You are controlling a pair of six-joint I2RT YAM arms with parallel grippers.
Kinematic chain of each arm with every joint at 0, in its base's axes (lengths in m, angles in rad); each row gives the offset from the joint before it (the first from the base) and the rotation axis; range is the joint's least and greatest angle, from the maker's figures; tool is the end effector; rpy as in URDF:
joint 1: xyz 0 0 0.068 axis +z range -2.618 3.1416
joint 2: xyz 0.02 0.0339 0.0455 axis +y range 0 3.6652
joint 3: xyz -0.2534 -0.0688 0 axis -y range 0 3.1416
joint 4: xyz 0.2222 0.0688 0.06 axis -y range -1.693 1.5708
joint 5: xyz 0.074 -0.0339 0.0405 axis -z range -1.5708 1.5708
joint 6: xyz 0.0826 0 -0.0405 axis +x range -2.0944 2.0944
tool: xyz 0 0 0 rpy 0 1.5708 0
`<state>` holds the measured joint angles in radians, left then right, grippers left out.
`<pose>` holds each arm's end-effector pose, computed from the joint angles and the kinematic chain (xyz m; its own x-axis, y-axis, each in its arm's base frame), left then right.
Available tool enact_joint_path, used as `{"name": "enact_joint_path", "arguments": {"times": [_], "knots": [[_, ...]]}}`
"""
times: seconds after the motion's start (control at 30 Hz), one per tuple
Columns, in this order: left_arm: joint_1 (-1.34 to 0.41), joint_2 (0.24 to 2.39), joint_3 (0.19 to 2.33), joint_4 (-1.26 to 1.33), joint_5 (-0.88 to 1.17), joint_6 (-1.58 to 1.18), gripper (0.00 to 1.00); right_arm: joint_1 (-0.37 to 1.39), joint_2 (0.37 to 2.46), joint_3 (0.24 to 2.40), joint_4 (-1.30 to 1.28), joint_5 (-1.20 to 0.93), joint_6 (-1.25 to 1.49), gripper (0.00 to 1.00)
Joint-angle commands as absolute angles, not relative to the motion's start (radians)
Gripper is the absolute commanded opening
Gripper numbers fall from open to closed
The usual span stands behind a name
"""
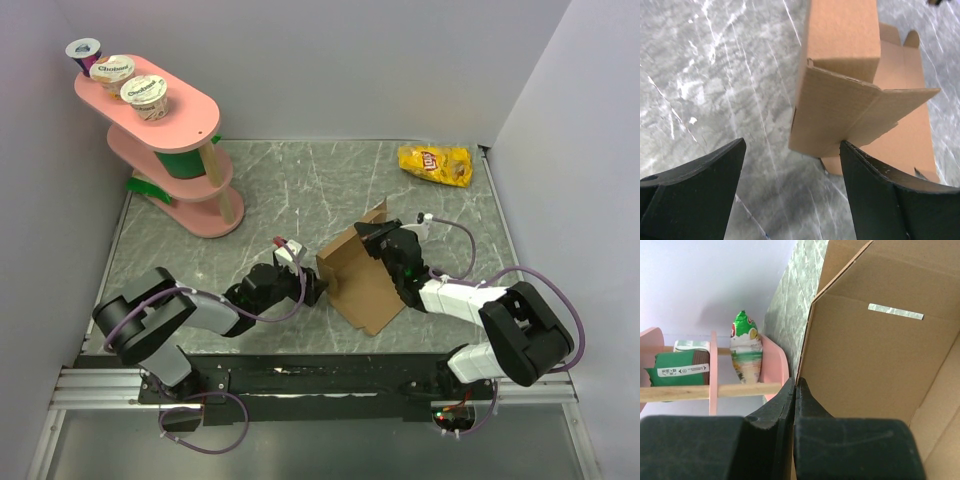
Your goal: Fold the paper box
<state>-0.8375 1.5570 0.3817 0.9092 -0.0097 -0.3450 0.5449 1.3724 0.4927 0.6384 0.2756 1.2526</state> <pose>0.2071 -0.2287 0.1438 -0.4148 -0.0448 -0.9088 0.6337 0.7025 -0.3239 0.2741 0.1399 0.1923 -0.3230 0.8729 -0.3656 0.1088 0.4179 0.9019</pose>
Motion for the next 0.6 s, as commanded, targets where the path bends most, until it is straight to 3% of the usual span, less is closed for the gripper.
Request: {"name": "enact_joint_path", "arguments": {"times": [0.0,0.37,0.57], "knots": [[-0.842,1.589,0.4,1.068,-0.08,-0.365,0.83,0.542,1.364,0.465,0.638,0.293,1.238,0.0],[-0.856,1.637,0.431,1.1,-0.159,-0.324,0.88,0.551,1.336,0.446,0.604,0.322,1.242,0.0],[-0.874,1.661,0.449,1.127,-0.187,-0.298,0.89,0.557,1.347,0.373,0.742,0.328,1.226,0.0]]}}
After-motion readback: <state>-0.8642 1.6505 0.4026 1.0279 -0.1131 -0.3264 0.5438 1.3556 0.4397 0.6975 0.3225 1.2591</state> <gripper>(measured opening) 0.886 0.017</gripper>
